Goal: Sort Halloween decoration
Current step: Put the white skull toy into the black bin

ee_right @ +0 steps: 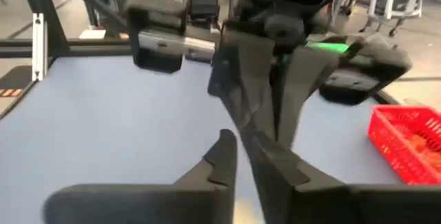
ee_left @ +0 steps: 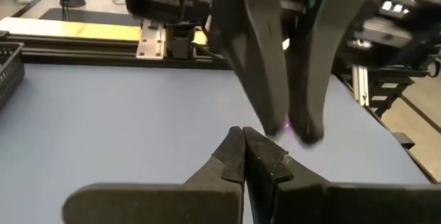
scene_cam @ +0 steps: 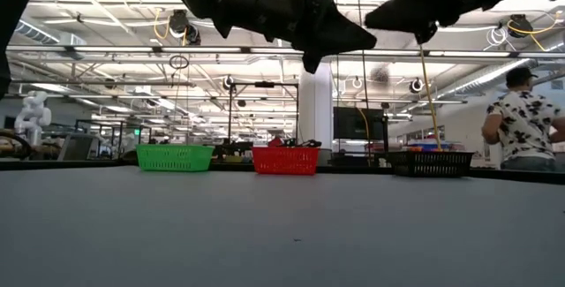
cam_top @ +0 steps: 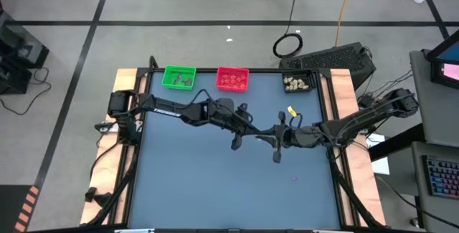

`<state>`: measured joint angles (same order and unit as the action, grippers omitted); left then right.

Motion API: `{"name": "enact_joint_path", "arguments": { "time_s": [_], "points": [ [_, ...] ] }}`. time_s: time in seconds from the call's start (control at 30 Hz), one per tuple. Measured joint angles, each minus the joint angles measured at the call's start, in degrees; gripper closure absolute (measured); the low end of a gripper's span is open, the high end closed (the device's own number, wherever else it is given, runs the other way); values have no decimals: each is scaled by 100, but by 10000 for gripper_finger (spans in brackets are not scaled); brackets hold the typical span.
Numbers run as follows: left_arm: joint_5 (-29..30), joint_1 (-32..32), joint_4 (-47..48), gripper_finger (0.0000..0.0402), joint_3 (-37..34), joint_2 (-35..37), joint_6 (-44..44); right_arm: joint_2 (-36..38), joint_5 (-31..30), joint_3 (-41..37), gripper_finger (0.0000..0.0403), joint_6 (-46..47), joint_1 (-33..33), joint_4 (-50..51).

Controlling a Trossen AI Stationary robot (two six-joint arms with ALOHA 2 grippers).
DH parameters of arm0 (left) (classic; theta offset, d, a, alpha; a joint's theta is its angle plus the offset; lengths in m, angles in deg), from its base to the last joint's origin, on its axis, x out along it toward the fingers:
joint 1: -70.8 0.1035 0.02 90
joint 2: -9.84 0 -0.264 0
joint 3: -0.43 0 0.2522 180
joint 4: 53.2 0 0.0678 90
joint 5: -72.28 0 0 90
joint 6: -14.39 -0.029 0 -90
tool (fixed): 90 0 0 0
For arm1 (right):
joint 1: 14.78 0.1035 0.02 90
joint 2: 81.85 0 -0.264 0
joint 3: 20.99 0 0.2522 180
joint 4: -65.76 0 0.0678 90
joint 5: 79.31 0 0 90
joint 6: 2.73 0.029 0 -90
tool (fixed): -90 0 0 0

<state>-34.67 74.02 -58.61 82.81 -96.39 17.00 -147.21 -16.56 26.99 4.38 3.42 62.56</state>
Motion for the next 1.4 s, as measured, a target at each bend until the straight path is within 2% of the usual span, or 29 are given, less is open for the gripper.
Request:
{"name": "enact_joint_path", "arguments": {
  "time_s": [0.13,0.23,0.33,0.43,0.57,0.73,0.9,1.13,1.4],
  "points": [
    [-2,-2,16,399,-110,4,0,474,-298,2,321,-40,207,574],
    [33,0,40,400,-241,4,-3,654,-303,7,286,327,318,1357],
    [227,-24,100,400,-468,6,-13,481,-301,7,261,1009,413,2045],
    [505,-74,76,400,-843,4,-3,-52,-291,7,245,1614,469,2282],
    [832,-188,-128,401,-1464,1,154,-797,-286,7,228,2068,515,2058],
    [1107,-384,-1043,401,-2283,0,501,-1598,-509,7,206,2755,387,1698],
    [1478,-547,-1727,401,-2782,0,738,-2180,-756,7,189,3675,168,1189],
    [1685,-716,-1963,401,-2868,0,715,-2930,-734,9,183,4396,35,441],
    [1729,-717,-1955,401,-2868,0,715,-3544,-868,17,195,4409,19,-361]
  ]
}}
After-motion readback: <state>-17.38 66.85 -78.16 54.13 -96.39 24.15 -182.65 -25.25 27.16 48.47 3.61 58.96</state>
